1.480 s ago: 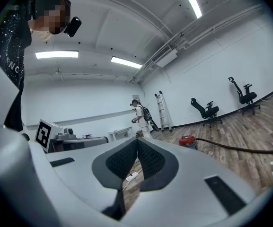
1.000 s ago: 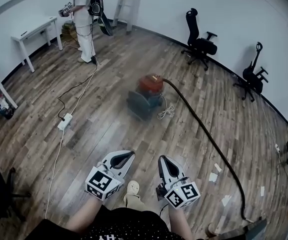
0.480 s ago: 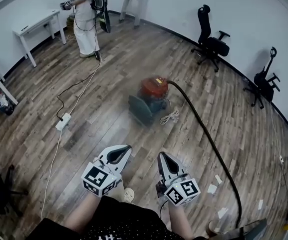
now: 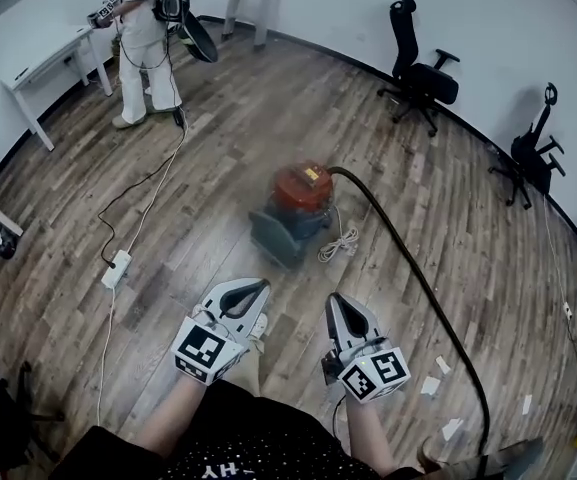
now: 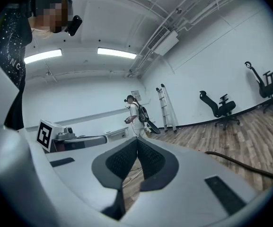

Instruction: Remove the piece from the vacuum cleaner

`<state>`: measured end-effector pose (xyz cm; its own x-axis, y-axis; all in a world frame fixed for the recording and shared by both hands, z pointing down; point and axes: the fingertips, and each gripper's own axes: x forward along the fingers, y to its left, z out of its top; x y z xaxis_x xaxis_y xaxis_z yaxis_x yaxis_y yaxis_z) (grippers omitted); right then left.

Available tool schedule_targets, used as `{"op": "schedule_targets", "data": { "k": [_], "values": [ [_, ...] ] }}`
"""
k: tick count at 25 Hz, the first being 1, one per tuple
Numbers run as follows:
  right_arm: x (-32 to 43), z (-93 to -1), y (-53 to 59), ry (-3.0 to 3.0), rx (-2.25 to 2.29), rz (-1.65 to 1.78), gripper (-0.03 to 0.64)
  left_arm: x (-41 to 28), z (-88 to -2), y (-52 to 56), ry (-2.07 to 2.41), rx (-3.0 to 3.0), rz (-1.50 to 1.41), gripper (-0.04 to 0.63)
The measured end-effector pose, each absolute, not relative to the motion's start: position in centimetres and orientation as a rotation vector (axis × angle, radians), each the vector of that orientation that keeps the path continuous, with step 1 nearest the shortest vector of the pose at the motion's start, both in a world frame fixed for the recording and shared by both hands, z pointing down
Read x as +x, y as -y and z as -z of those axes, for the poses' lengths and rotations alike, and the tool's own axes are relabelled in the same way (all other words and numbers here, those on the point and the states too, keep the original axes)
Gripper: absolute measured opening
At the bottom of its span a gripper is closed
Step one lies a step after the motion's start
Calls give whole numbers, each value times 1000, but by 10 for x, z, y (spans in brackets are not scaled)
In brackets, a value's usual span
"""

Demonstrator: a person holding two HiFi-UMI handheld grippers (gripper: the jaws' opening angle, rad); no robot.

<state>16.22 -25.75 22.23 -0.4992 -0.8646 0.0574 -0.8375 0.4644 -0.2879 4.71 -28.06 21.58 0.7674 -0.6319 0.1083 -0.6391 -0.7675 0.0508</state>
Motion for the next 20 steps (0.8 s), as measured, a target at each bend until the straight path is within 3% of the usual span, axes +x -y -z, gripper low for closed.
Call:
{"op": "schedule_targets", "data": {
  "k": [11, 20],
  "values": [
    [177, -243, 440, -2564, -1592, 448, 12, 55, -252, 465, 852, 2899, -198, 9],
    [209, -349, 510, -2627, -1655, 459, 12, 71, -342, 529, 804, 2914, -248, 9]
  ]
}}
